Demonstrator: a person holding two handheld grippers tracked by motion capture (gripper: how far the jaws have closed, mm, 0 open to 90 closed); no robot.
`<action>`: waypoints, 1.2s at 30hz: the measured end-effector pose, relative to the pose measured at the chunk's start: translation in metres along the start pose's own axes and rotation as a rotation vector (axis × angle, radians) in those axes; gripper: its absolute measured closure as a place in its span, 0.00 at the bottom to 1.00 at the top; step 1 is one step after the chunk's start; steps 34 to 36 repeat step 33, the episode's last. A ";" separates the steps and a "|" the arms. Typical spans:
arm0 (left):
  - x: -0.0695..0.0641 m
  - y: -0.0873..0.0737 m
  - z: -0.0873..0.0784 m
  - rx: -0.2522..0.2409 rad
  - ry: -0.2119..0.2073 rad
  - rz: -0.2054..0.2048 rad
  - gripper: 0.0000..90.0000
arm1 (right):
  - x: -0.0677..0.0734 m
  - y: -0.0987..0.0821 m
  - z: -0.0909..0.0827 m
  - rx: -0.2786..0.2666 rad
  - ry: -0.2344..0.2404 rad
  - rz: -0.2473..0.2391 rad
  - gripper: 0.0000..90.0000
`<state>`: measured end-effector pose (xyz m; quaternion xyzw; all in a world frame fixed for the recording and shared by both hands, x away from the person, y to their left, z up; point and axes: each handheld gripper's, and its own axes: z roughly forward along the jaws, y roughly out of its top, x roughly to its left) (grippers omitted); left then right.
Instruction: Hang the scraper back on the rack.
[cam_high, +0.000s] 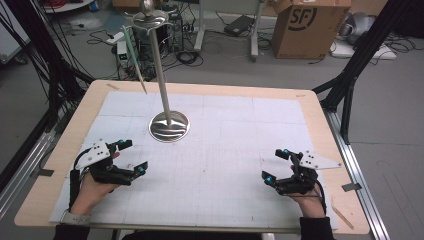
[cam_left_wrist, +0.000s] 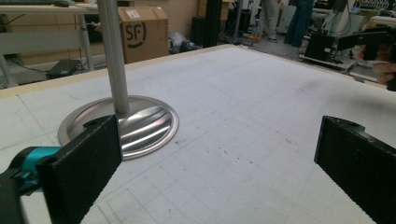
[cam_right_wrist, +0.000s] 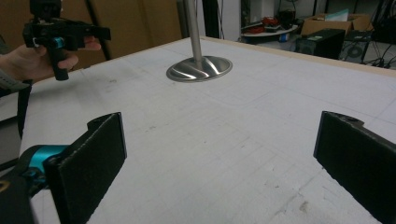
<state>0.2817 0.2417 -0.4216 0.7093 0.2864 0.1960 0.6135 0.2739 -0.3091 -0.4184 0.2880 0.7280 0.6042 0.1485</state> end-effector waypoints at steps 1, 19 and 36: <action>-0.001 -0.001 -0.001 0.005 0.002 0.008 0.02 | 0.000 0.000 0.000 0.003 0.002 0.004 0.02; -0.001 -0.024 -0.022 -0.028 0.020 -0.042 0.02 | 0.001 -0.002 0.005 0.014 -0.009 -0.010 0.02; -0.006 -0.029 -0.030 -0.038 0.019 -0.037 0.02 | 0.000 -0.002 0.004 0.003 -0.026 -0.006 0.02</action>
